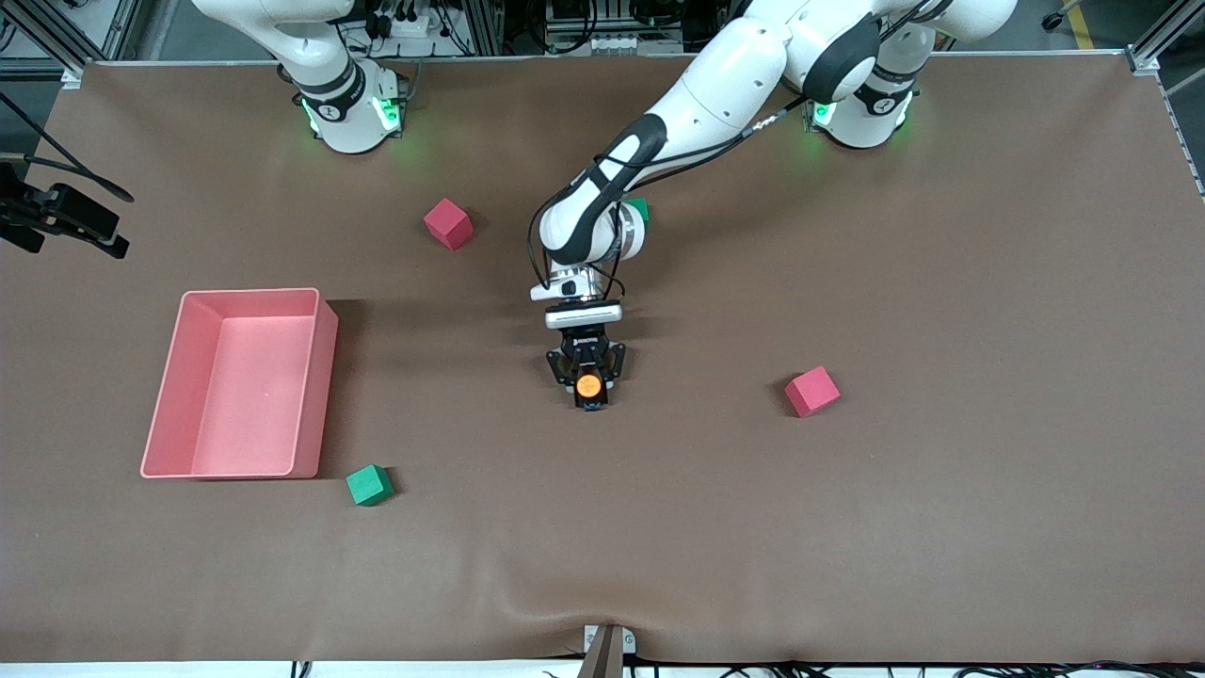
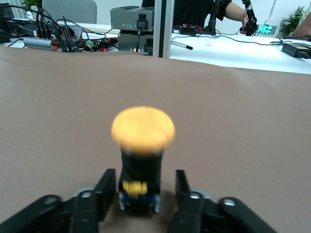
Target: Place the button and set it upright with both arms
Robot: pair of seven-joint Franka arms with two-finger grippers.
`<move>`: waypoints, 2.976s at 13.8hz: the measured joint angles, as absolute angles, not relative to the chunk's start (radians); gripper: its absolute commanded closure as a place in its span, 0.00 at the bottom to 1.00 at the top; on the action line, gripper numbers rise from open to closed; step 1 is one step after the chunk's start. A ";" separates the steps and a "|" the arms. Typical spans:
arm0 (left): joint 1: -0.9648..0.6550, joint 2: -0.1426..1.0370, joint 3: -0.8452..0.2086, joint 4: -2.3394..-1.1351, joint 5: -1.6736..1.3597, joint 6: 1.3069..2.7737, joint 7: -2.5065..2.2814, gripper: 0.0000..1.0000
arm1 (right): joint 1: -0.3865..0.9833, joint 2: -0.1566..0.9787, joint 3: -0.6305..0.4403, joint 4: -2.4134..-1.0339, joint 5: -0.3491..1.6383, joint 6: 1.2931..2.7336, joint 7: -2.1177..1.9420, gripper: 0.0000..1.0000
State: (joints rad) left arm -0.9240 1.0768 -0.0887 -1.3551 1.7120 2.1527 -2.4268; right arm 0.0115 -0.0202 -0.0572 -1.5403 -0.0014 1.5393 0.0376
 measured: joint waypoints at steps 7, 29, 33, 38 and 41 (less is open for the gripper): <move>-1.024 1.037 -0.106 -1.271 1.278 2.096 -2.417 0.00 | 0.012 -0.020 -0.057 -1.540 -0.001 1.539 0.037 0.00; -0.457 0.274 -0.100 -1.249 0.099 1.631 -1.166 0.00 | 0.012 -0.020 -0.058 -1.541 -0.001 1.539 0.037 0.00; -0.274 0.214 -0.100 -1.254 0.077 1.521 -0.813 0.00 | 0.012 -0.020 -0.059 -1.541 -0.001 1.538 0.037 0.00; -0.040 0.160 -0.100 -1.266 0.073 1.413 -0.387 0.00 | 0.012 -0.020 -0.064 -1.541 -0.001 1.538 0.037 0.00; -0.001 0.109 -0.102 -1.319 0.071 1.404 -0.307 0.00 | 0.012 -0.020 -0.064 -1.541 -0.001 1.538 0.037 0.00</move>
State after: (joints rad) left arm -0.0014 0.1094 -0.1022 -1.3195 0.0712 1.4041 -0.3070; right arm 0.0120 -0.0202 -0.0643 -1.5409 -0.0006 1.5382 0.0370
